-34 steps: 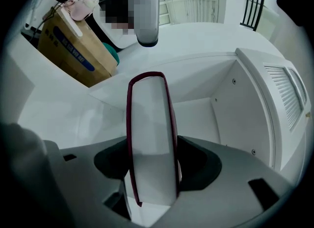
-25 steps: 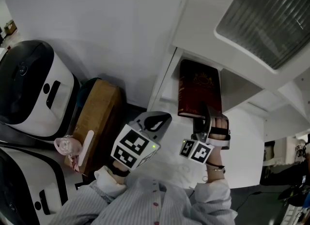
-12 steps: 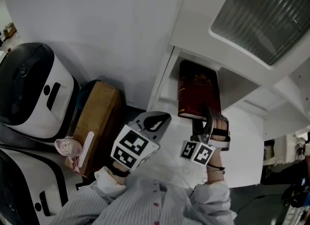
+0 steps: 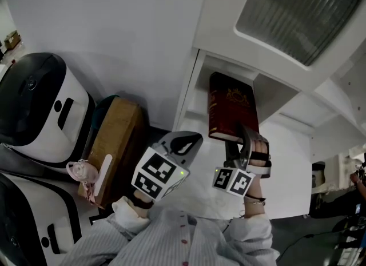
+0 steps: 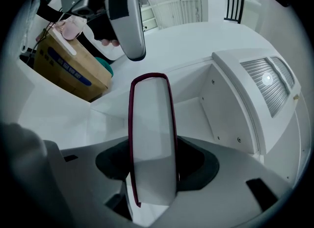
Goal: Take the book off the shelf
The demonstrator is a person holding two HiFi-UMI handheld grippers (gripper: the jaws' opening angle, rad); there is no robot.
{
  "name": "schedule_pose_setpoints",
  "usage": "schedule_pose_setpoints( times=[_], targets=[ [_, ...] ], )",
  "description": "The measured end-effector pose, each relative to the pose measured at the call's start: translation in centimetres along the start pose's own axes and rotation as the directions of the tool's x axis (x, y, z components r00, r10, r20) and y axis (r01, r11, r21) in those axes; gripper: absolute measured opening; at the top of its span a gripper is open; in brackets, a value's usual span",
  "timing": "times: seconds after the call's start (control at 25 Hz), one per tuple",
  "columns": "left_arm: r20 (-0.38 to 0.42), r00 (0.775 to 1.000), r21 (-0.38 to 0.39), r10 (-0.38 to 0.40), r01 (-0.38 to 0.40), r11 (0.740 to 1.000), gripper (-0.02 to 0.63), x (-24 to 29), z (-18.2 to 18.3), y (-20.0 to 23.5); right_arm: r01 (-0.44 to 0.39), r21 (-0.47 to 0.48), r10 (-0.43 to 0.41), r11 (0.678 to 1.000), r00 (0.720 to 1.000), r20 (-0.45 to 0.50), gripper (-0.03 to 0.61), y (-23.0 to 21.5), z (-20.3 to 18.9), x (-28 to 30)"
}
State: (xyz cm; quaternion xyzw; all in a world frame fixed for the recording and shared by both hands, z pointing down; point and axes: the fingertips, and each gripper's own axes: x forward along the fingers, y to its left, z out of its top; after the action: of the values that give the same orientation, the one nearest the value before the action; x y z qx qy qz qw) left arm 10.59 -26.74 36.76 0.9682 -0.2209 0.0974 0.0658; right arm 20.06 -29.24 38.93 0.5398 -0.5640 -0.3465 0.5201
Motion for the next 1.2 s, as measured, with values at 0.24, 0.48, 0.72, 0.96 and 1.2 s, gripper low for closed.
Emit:
schedule_pose_setpoints(
  times=[0.24,0.48,0.72,0.96,1.2],
  targets=[
    [0.002,0.999,0.004,0.040,-0.040,0.999,0.009,-1.5,0.1,-0.4,-0.008,0.003,0.008,1.000,1.000,0.020,0.236,-0.1,0.4,-1.2],
    [-0.006,0.997,-0.005,0.078,-0.078,0.997,0.011,-2.6,0.0,-1.3,-0.017,0.010,0.016,1.000,0.998,0.057,0.233,-0.2,0.8,-2.7],
    [-0.009,0.993,-0.015,0.115,-0.115,0.993,0.009,-3.8,-0.2,-2.5,-0.024,0.025,0.022,0.999,0.996,0.081,0.233,-0.2,1.0,-4.6],
    [-0.009,0.990,-0.024,0.139,-0.139,0.990,0.011,-4.4,-0.4,-4.0,-0.041,0.046,0.035,0.998,0.994,0.107,0.231,-0.3,1.0,-7.0],
    [-0.015,0.989,-0.029,0.146,-0.147,0.989,0.009,-4.3,-0.6,-5.8,-0.059,0.075,0.049,0.995,0.989,0.137,0.229,-0.7,0.8,-9.3]
  ],
)
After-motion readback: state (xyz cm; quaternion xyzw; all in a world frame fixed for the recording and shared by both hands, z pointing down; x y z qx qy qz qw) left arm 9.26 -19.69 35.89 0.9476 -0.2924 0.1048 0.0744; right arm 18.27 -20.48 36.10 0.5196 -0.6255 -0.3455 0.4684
